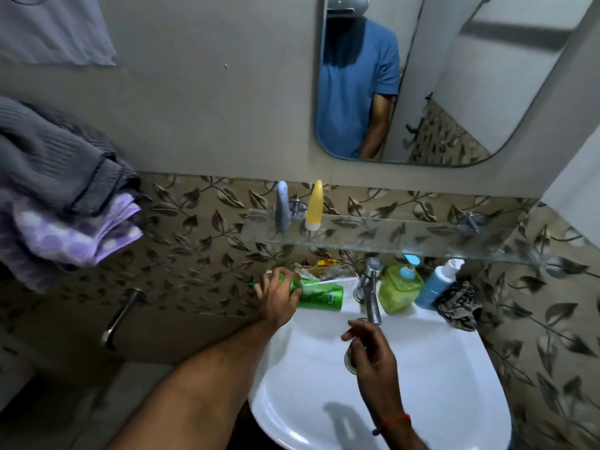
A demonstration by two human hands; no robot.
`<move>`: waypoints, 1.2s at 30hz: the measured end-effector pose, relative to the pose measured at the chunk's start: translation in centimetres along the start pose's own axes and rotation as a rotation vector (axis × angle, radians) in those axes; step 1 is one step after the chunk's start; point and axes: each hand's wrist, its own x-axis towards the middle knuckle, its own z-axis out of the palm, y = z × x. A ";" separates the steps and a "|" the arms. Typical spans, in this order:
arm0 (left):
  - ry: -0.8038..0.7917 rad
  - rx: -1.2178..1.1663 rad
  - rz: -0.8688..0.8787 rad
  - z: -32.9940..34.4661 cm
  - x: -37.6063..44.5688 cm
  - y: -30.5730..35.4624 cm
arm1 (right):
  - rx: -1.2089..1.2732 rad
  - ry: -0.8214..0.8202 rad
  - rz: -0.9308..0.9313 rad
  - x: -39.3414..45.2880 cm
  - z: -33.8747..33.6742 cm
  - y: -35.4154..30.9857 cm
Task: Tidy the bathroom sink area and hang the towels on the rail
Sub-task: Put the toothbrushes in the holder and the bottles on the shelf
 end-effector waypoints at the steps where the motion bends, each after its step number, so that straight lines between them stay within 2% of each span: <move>1: -0.012 0.008 0.019 0.3 0.6 0.9 | -0.010 0.001 0.024 -1.0 -0.2 0.7; 7: 0.010 0.055 0.010 1.4 2.1 2.6 | -0.074 -0.017 0.101 -3.9 -1.8 2.9; 12: 0.077 0.002 -0.072 1.3 1.7 0.3 | -0.075 0.041 0.126 -3.8 -3.1 3.7; 16: 0.146 0.050 -0.162 0.9 0.7 -2.8 | -0.064 0.053 0.151 -3.6 -2.6 4.2; 22: 0.201 0.102 -0.320 -0.8 -1.6 -7.4 | -0.065 -0.064 0.177 -3.5 0.2 4.0; 26: 0.113 0.042 -0.464 -1.5 -1.6 -9.5 | -0.077 -0.146 0.181 -3.6 1.7 3.4; 29: -0.024 -0.169 -0.595 -1.8 -0.8 -10.1 | -0.091 -0.171 0.177 -3.9 1.8 3.1; 32: -0.096 -0.624 -0.790 -1.8 0.1 -8.4 | -0.101 -0.153 0.185 -4.2 1.0 3.2; 34: -0.231 -0.905 -0.910 -1.3 0.3 -6.5 | -0.101 -0.119 0.209 -4.4 0.2 3.4; 36: -0.385 -1.143 -0.951 -0.1 0.5 -4.5 | -0.105 -0.076 0.237 -4.4 -0.8 3.7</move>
